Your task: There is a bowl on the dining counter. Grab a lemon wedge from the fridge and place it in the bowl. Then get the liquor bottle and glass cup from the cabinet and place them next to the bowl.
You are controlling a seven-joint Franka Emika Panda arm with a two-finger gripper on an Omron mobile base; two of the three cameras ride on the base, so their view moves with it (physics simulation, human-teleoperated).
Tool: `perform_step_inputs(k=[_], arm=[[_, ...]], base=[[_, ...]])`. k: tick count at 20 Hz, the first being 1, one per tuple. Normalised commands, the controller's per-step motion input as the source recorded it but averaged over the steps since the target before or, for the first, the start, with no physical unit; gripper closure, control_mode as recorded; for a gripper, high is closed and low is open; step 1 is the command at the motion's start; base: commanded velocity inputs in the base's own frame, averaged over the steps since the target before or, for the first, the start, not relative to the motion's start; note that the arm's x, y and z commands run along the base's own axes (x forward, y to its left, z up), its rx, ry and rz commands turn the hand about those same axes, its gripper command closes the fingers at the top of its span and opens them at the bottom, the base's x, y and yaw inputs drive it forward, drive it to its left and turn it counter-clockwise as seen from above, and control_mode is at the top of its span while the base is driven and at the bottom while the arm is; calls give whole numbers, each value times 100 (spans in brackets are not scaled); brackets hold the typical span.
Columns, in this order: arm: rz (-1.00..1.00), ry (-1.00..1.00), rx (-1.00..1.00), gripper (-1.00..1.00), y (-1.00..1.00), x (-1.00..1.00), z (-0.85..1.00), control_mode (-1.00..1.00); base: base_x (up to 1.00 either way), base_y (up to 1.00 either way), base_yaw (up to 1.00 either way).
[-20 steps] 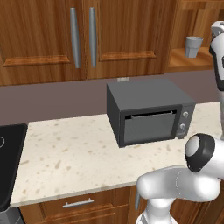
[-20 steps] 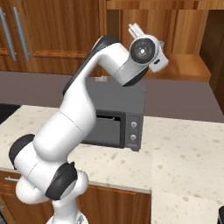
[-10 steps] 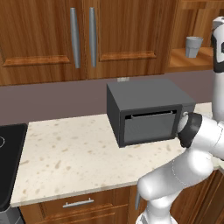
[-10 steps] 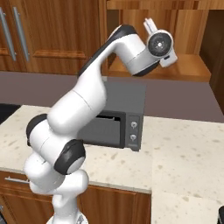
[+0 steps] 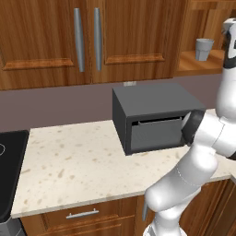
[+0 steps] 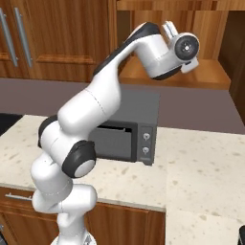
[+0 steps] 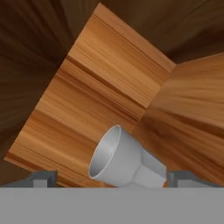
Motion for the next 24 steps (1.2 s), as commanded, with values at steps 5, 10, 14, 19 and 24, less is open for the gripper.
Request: perform_step_inputs(k=[5,10,14,19,24], arm=[[7,1,0,-100,0,11,-34,-100],[4,0,0,-100,0,25,-19,-100],[1,0,0,-100,1,47,0,-100],[0,0,0,-100,0,40,0,-100],[0,0,0,-100,0,29,0,-100]], base=[[0,0,0],[0,0,0],[0,0,0],[0,0,0],[0,0,0]])
